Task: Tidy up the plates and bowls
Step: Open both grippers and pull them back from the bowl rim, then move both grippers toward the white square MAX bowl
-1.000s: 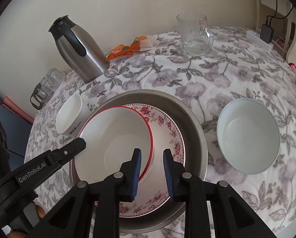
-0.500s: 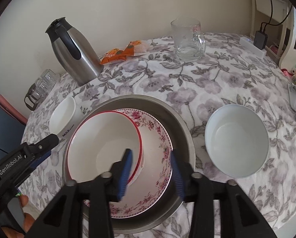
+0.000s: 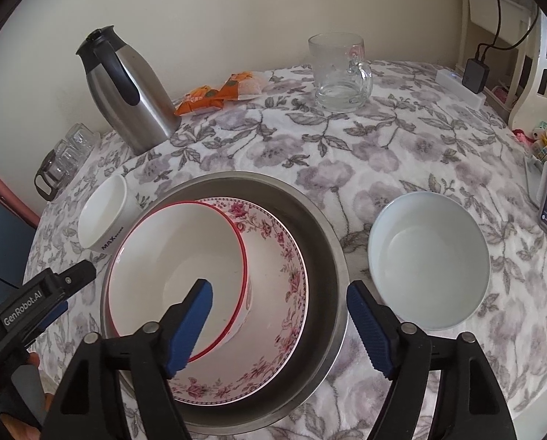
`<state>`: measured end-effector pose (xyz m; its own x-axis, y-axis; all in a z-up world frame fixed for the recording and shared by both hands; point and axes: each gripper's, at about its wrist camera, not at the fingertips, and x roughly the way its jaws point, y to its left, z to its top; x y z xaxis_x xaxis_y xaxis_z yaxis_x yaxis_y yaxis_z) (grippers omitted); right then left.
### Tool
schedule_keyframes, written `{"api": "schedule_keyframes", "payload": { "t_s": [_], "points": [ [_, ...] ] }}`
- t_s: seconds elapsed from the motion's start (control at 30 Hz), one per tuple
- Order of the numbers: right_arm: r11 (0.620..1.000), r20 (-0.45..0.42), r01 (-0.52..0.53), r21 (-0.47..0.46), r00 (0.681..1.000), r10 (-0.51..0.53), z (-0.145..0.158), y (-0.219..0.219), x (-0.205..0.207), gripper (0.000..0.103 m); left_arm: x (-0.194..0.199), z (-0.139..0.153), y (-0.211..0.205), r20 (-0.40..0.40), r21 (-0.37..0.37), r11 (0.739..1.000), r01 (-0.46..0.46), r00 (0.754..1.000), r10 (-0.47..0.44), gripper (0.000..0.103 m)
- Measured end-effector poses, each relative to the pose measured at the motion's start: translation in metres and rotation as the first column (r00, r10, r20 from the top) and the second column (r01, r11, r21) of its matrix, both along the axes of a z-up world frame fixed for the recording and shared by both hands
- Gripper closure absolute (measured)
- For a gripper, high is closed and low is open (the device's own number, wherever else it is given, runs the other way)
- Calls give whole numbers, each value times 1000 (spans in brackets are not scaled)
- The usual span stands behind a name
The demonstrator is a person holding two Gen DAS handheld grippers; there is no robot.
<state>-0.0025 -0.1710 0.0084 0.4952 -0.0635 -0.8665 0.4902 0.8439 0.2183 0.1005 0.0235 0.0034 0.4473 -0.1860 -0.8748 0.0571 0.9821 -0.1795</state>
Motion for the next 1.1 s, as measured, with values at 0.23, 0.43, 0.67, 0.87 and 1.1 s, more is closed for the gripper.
{"api": "schedule_keyframes", "payload": {
  "t_s": [0.23,0.43,0.67,0.87,1.1],
  "points": [
    [1000,-6,18,-12,1000,-18,-1,-3,-1,6,0,0,5,18,25,999,-22,1000,22,12],
    [999,-5,26,-20,1000,-26,-2,-4,-1,0,2,0,7,23,47,998,-42,999,41,11],
    [999,5,23,-35,1000,-22,1,-1,-1,0,4,1,16,44,82,993,-79,996,76,5],
    [998,43,9,-58,999,-6,13,8,1,0,6,6,27,62,81,991,-109,993,104,5],
    [997,80,-30,-77,996,36,25,27,9,0,11,9,50,59,61,983,-171,984,168,5]
  ]
}}
